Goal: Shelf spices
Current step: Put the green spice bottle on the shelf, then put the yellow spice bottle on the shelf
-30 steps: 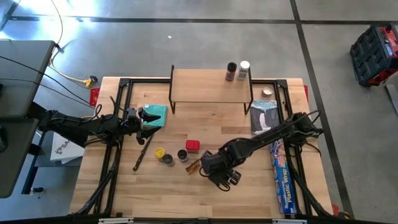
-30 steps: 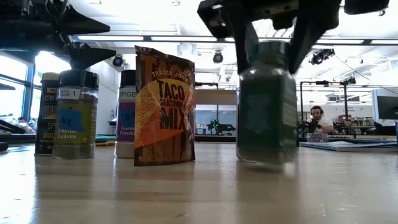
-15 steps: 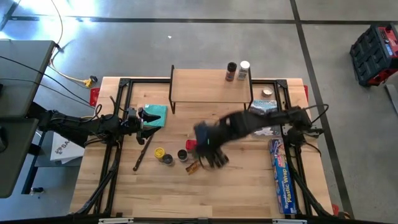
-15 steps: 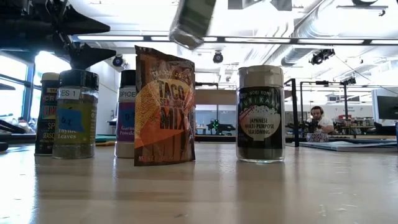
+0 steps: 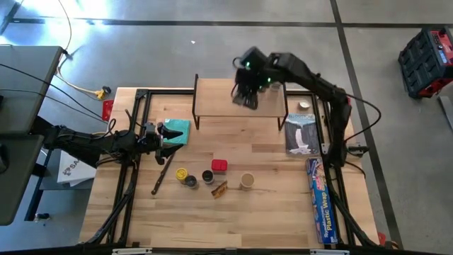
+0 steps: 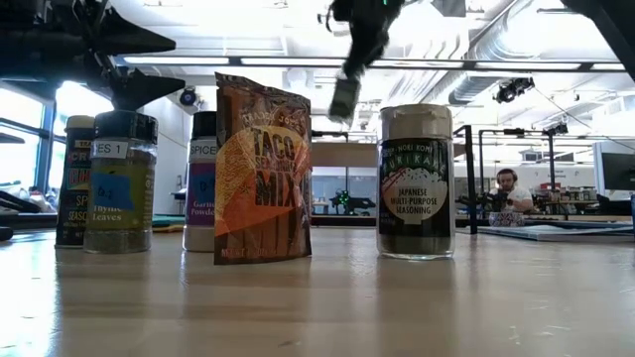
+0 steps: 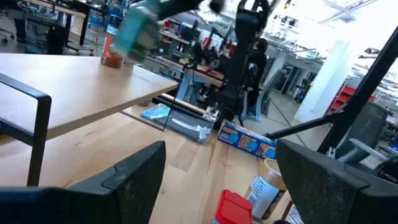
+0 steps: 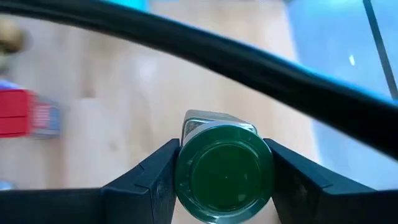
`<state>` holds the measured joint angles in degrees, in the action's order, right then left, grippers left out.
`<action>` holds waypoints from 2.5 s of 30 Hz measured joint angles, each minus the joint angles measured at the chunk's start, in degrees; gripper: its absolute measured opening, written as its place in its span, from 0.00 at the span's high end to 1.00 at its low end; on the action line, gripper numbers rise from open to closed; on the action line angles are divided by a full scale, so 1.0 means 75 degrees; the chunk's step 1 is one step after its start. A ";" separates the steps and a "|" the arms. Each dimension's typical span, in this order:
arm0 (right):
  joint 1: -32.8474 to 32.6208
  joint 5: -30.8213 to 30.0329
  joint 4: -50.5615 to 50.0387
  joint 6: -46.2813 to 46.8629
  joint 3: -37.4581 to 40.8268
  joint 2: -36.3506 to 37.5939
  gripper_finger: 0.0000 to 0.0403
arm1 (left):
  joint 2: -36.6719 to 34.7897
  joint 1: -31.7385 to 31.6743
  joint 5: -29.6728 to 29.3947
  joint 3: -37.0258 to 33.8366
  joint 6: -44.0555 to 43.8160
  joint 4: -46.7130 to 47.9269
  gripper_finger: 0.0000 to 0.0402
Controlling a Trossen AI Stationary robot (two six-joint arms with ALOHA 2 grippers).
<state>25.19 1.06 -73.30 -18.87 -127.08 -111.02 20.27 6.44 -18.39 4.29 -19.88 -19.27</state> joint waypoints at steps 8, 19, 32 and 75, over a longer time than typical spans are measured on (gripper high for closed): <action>0.0901 0.0420 0.0313 -0.0157 0.0585 -0.0006 0.52 | -0.0003 0.0000 0.0003 0.0000 0.0003 -0.0015 0.26; 0.0888 0.0275 0.0716 -0.0700 0.1069 -0.0008 0.49 | -0.0003 0.0000 0.0001 0.0000 0.0000 -0.0047 0.26; 0.0901 -0.0167 0.0789 -0.1298 0.1069 -0.0006 0.47 | -0.0003 0.0000 0.0035 0.0000 0.0000 -0.0047 0.26; 0.0795 -0.2322 0.1231 -0.2305 0.1002 -0.0258 0.31 | -0.0003 -0.0003 0.0175 0.0000 -0.0009 -0.0041 0.26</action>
<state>31.16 -16.36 -64.06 -36.16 -119.57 -112.96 20.25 6.42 -17.08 4.29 -19.94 -19.57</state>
